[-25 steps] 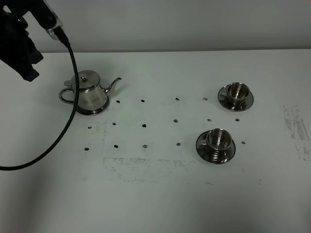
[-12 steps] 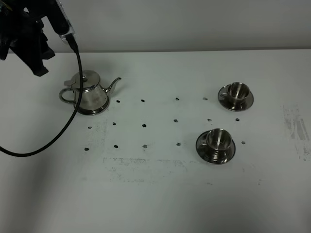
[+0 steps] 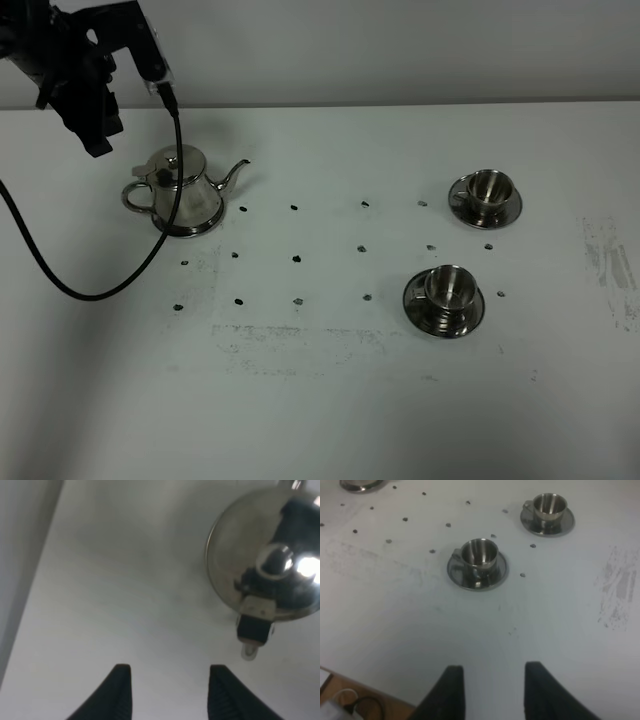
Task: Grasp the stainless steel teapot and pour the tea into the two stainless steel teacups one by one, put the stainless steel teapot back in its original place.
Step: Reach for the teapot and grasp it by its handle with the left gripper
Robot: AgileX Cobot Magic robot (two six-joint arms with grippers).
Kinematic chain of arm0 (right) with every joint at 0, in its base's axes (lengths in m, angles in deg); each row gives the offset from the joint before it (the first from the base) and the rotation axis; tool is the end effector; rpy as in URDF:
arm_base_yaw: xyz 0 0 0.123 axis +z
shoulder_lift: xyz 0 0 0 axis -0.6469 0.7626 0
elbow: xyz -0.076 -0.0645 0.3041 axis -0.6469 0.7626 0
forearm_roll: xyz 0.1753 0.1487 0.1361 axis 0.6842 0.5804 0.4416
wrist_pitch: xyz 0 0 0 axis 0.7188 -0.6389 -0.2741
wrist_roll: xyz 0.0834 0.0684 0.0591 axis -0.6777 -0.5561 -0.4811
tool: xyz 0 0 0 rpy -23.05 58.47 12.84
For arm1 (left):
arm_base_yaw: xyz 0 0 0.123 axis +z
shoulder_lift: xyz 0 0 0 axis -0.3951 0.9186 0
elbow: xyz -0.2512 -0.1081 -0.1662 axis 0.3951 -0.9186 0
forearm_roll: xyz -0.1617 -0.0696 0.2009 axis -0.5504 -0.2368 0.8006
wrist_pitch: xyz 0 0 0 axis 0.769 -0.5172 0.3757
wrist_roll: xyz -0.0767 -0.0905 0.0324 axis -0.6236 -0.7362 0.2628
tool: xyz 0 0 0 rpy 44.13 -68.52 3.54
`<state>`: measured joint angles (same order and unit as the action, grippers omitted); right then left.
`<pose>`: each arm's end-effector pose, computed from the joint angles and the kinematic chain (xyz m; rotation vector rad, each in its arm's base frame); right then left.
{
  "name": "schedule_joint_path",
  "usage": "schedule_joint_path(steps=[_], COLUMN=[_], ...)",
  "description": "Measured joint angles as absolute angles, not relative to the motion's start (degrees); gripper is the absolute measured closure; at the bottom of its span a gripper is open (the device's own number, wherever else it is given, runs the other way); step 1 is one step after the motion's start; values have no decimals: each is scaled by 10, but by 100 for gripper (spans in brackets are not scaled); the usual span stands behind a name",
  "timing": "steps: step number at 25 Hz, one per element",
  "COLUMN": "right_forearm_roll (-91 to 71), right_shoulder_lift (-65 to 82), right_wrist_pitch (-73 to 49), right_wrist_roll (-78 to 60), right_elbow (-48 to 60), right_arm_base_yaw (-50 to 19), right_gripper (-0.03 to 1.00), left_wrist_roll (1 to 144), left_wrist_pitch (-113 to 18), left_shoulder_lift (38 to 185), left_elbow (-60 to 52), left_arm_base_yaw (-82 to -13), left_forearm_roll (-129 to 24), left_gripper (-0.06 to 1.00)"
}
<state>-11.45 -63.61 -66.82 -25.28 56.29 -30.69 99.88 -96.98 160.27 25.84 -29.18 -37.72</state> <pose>-0.0026 0.0119 0.2710 -0.3028 2.0821 0.1669 0.5243 -0.0524 0.2489 1.5021 2.2278 0.3433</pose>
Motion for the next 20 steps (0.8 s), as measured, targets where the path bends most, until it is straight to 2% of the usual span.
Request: schedule_joint_path(steps=[20], right_forearm_roll=[-114], right_shoulder_lift=[-636], right_wrist_pitch=[-668], right_wrist_roll=[-253], right_elbow=[563], right_arm_base_yaw=[-307], right_gripper=[66], left_wrist_roll=[855], left_wrist_pitch=[-931], left_shoulder_lift=[1686], left_elbow=[258], left_arm_base_yaw=[-258], left_forearm_roll=[-434], left_gripper=[58])
